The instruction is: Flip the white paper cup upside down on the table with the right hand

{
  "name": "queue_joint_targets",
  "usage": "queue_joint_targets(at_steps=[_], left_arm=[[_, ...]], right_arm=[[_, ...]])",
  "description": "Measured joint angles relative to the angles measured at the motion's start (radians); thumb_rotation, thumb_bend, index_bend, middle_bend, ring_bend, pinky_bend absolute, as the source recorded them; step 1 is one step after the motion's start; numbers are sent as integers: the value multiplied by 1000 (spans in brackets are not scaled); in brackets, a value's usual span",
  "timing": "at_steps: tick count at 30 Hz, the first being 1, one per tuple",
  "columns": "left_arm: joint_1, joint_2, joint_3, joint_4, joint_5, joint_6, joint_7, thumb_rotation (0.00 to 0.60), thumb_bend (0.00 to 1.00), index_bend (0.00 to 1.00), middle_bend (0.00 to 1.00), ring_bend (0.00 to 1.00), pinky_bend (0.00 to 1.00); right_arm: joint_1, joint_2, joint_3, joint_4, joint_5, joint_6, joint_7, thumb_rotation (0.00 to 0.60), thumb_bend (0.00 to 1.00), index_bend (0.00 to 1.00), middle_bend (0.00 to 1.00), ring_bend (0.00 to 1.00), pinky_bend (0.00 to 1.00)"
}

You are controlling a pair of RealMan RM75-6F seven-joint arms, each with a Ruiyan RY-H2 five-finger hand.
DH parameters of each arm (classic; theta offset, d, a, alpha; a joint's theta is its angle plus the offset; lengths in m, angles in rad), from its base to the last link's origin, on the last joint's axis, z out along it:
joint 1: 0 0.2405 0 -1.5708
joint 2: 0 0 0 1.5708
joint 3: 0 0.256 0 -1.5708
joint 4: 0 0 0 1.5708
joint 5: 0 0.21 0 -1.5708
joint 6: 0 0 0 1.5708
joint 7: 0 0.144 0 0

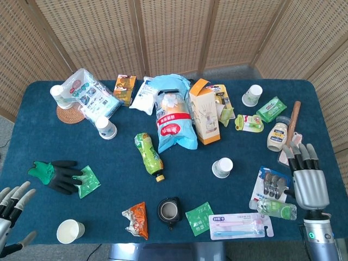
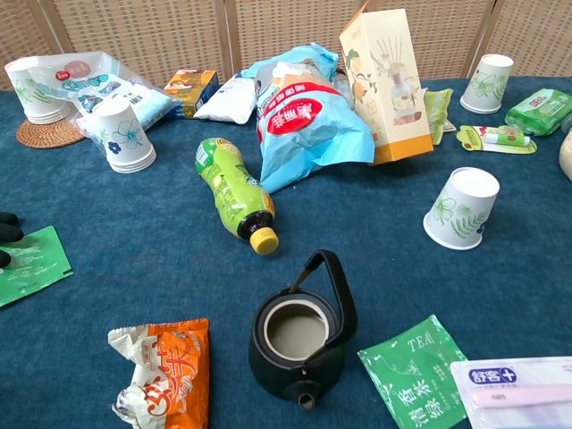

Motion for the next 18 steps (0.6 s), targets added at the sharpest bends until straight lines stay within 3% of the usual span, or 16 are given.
queue_joint_targets(at_steps=[18], left_arm=[[15, -32, -22, 0, -17, 17, 67, 600, 270, 0, 0, 0, 0]], right_arm=[[-71, 22, 32, -64, 5, 34, -17, 600, 41, 25, 0, 0, 0]])
